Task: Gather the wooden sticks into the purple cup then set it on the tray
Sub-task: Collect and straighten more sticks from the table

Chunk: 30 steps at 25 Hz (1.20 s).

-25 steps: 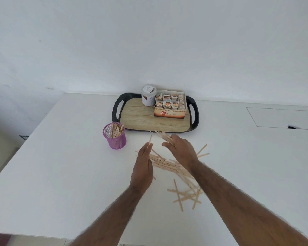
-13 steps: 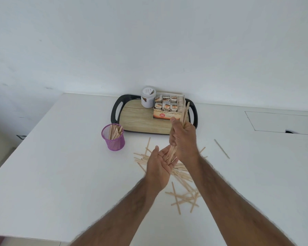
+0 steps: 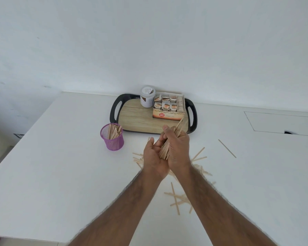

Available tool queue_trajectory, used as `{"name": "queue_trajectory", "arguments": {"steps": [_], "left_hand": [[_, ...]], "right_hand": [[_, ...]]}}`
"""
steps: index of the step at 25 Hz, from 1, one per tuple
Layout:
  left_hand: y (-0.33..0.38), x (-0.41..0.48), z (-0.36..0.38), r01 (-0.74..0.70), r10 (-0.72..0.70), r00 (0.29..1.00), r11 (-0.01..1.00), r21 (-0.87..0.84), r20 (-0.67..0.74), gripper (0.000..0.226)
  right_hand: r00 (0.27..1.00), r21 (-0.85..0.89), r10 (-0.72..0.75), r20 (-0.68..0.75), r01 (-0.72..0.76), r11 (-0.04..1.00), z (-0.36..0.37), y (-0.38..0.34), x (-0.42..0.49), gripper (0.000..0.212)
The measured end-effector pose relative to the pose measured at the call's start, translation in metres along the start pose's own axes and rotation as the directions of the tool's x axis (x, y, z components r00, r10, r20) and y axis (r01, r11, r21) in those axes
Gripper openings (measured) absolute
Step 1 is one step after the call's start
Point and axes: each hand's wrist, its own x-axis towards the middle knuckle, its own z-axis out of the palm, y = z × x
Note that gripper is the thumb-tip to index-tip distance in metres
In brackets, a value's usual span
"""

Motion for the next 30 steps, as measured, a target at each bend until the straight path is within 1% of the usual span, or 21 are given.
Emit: {"name": "queue_trajectory", "arguments": {"steps": [3,5,6,7,8,9,10,11,13,14,16,18,20,23,24,26,28,29,30], "left_hand": [[0.003,0.000,0.005,-0.027,0.027,1.000,1.000,0.008,-0.006,0.065],[0.003,-0.001,0.007,-0.038,0.038,0.999,0.999,0.036,-0.009,0.054],[0.003,-0.002,0.008,-0.036,0.036,0.999,0.998,0.052,-0.005,0.045],[0.004,-0.003,0.010,-0.025,0.025,1.000,0.998,0.064,0.000,0.036],[0.004,-0.003,0.011,-0.009,0.008,1.000,0.997,0.070,0.009,0.031],[0.004,-0.003,0.012,0.008,-0.010,1.000,0.997,0.077,0.021,0.030],[0.005,-0.003,0.013,0.025,-0.028,0.999,0.996,0.089,0.030,0.031],[0.005,-0.004,0.014,0.042,-0.045,0.998,0.994,0.104,0.034,0.033],[0.006,-0.005,0.015,0.069,-0.074,0.997,0.989,0.129,0.030,0.038],[0.005,-0.005,0.014,0.069,-0.074,0.997,0.985,0.158,0.022,0.039],[0.005,-0.002,0.013,0.050,-0.044,0.999,0.956,0.290,-0.027,0.038],[0.002,-0.002,0.012,0.028,-0.002,0.998,0.895,0.446,-0.058,0.038],[0.001,-0.001,0.008,-0.008,0.076,0.993,0.808,0.589,-0.091,0.035],[0.005,-0.002,0.005,-0.031,0.219,0.965,0.642,0.766,-0.144,0.035],[0.008,-0.002,0.005,-0.021,0.279,0.944,0.582,0.813,-0.176,0.037],[0.019,-0.001,0.007,0.009,0.422,0.878,0.460,0.888,-0.227,0.045],[0.028,0.000,0.006,0.026,0.546,0.809,0.339,0.941,-0.219,0.051],[0.029,-0.001,0.006,0.034,0.586,0.786,0.278,0.960,-0.197,0.052],[0.028,-0.001,0.006,0.036,0.609,0.775,0.223,0.974,-0.168,0.053]], "right_hand": [[1.000,0.053,-0.004,-0.014,0.005,0.999,0.005,-0.003,0.002,0.030],[1.000,0.052,-0.028,0.001,0.028,0.998,0.005,-0.006,0.006,0.031],[0.999,0.029,-0.032,0.001,0.032,0.999,0.006,-0.007,0.006,0.031],[0.999,-0.043,-0.035,-0.013,0.035,0.998,0.007,-0.006,0.004,0.029],[0.997,-0.176,-0.065,-0.038,0.057,0.983,0.007,-0.003,0.002,0.025],[0.991,-0.331,-0.124,-0.056,0.099,0.939,0.006,0.001,0.000,0.018],[0.980,-0.445,-0.191,-0.052,0.149,0.883,0.005,0.005,-0.002,0.010],[0.969,-0.503,-0.246,-0.022,0.201,0.841,0.005,0.008,-0.003,0.003],[0.947,-0.561,-0.319,0.034,0.282,0.778,0.003,0.010,-0.002,0.013],[0.940,-0.574,-0.339,0.036,0.297,0.763,0.001,0.010,0.000,0.018],[0.938,-0.573,-0.347,0.007,0.289,0.767,-0.002,0.011,0.003,0.023],[0.941,-0.564,-0.339,-0.024,0.267,0.781,-0.008,0.013,0.005,0.023],[0.953,-0.530,-0.302,-0.030,0.241,0.813,-0.011,0.013,0.004,0.021],[0.989,-0.490,-0.150,-0.007,0.128,0.862,-0.011,0.011,0.002,0.018],[0.991,-0.472,-0.134,0.003,0.119,0.874,-0.012,0.008,0.001,0.015],[0.980,-0.415,-0.200,0.000,0.183,0.891,-0.021,-0.005,0.005,0.009],[0.958,-0.373,-0.287,-0.017,0.260,0.891,-0.031,-0.023,0.012,0.017],[0.956,-0.381,-0.294,-0.019,0.265,0.886,-0.033,-0.030,0.015,0.023],[0.962,-0.415,-0.272,-0.013,0.242,0.877,-0.033,-0.032,0.016,0.027]]}}
